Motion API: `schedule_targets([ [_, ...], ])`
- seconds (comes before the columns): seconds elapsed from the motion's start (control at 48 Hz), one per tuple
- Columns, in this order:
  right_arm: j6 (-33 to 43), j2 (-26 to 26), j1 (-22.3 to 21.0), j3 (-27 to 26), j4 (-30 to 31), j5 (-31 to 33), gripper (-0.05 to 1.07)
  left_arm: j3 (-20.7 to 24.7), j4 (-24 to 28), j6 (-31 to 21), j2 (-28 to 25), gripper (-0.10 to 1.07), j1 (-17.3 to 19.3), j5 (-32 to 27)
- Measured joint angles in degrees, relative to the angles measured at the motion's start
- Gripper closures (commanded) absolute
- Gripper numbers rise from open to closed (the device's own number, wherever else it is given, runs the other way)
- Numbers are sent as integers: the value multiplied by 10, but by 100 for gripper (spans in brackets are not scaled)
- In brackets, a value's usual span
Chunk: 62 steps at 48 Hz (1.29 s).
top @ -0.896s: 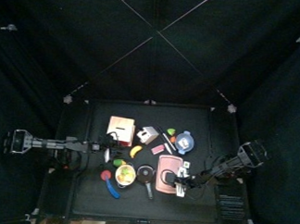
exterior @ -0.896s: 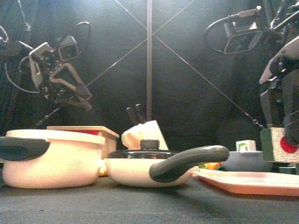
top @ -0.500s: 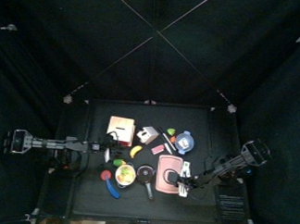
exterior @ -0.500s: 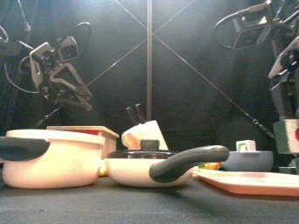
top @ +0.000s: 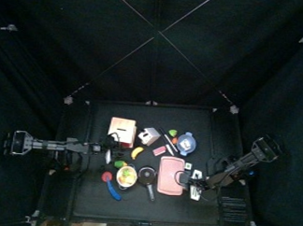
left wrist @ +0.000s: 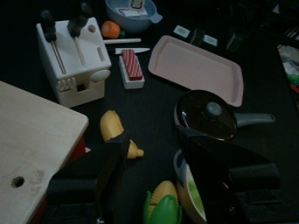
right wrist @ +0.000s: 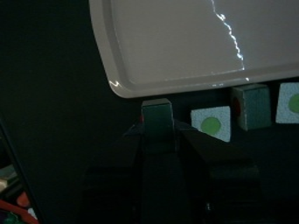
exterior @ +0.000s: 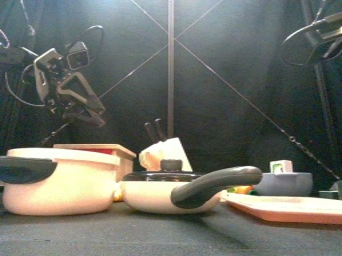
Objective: Place sushi piece to right of plate
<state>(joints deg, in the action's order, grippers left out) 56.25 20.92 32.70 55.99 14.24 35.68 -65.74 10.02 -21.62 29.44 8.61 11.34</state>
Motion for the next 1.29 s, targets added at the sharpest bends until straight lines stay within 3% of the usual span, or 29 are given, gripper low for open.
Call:
schedule_targets([
  [0.312, 4, 0, 0, 11, 0, -22, 42, 0, 0, -1, 0, 13, 0, 0],
  [0.708, 4, 0, -3, 17, -5, -46, 17, -3, 0, 0, 0, 13, 0, 0],
  [1.292, 4, 0, -7, 21, -4, -45, 16, -3, 0, 0, 0, 13, 0, 1],
])
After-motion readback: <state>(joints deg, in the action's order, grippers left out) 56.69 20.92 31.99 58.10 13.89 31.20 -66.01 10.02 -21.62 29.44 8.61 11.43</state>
